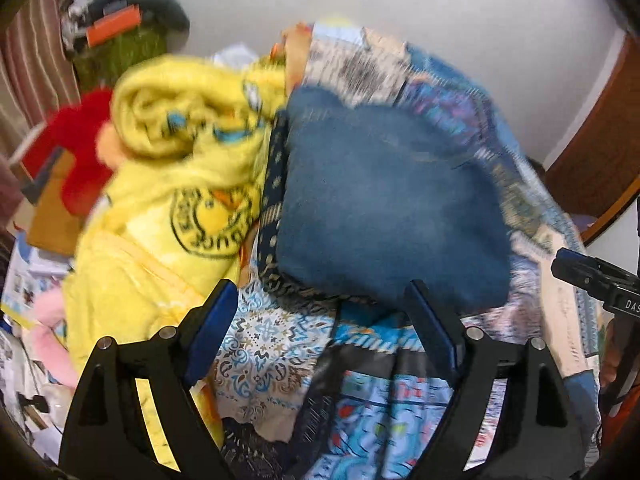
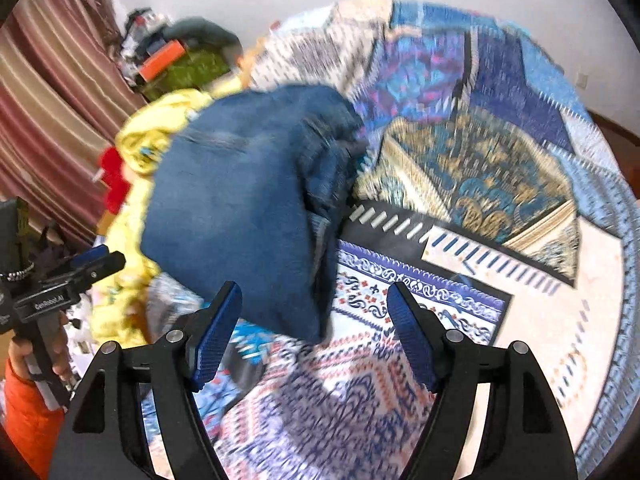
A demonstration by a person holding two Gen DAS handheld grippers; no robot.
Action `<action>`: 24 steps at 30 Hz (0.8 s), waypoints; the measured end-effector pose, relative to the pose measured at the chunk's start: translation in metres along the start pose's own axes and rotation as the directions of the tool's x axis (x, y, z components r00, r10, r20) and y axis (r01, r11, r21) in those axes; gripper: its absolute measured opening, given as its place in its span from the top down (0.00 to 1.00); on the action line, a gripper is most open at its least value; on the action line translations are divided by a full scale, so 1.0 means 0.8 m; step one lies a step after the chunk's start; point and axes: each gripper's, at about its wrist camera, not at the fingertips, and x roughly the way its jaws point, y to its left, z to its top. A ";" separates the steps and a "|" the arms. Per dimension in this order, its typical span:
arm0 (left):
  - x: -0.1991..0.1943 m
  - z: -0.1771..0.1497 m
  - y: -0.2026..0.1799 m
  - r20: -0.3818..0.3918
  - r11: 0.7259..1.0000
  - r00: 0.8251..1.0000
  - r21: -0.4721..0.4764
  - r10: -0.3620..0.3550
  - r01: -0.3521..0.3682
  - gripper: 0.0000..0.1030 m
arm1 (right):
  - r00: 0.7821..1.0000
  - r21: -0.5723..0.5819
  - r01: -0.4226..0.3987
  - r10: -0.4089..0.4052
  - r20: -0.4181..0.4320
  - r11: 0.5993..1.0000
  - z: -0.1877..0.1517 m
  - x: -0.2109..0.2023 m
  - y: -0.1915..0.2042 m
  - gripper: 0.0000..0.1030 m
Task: Fold large clothes
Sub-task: 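Release the folded jacket with both grippers and pull back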
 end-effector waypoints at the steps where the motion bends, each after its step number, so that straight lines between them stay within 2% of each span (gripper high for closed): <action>1: -0.023 0.001 -0.009 0.039 1.000 0.999 0.014 0.001 -0.002 0.17 | 0.999 -0.013 -0.001 0.002 0.032 1.000 0.002 -0.019 0.007 0.30; 4: -0.092 0.003 -0.036 0.162 0.998 0.987 0.054 0.000 -0.009 0.17 | 0.991 -0.050 -0.016 0.022 0.129 0.999 0.003 -0.073 0.032 0.30; 7: -0.161 -0.002 -0.063 0.285 0.996 0.958 0.093 -0.017 -0.010 0.17 | 0.970 -0.091 -0.024 0.045 0.237 0.996 -0.001 -0.129 0.060 0.30; 11: -0.244 -0.024 -0.090 0.449 0.993 0.892 0.115 -0.053 0.001 0.17 | 0.924 -0.162 -0.031 0.090 0.371 0.986 -0.022 -0.195 0.098 0.30; 15: -0.299 -0.056 -0.109 0.549 0.992 0.832 0.123 -0.077 0.011 0.17 | 0.855 -0.230 -0.027 0.142 0.499 0.973 -0.057 -0.258 0.130 0.30; 19: -0.344 -0.092 -0.125 0.632 0.993 0.771 0.122 -0.082 0.005 0.17 | 0.789 -0.263 0.003 0.159 0.593 0.965 -0.094 -0.299 0.150 0.30; 21: -0.360 -0.109 -0.131 0.662 0.993 0.745 0.120 -0.080 -0.001 0.17 | 0.768 -0.273 0.008 0.169 0.618 0.962 -0.110 -0.314 0.159 0.29; 22: -0.367 -0.118 -0.134 0.676 0.993 0.733 0.116 -0.074 -0.007 0.17 | 0.764 -0.279 0.012 0.171 0.622 0.960 -0.116 -0.318 0.162 0.28; 24: -0.378 -0.134 -0.143 0.694 0.992 0.716 0.125 -0.072 -0.022 0.17 | 0.750 -0.276 0.027 0.163 0.641 0.961 -0.127 -0.320 0.164 0.21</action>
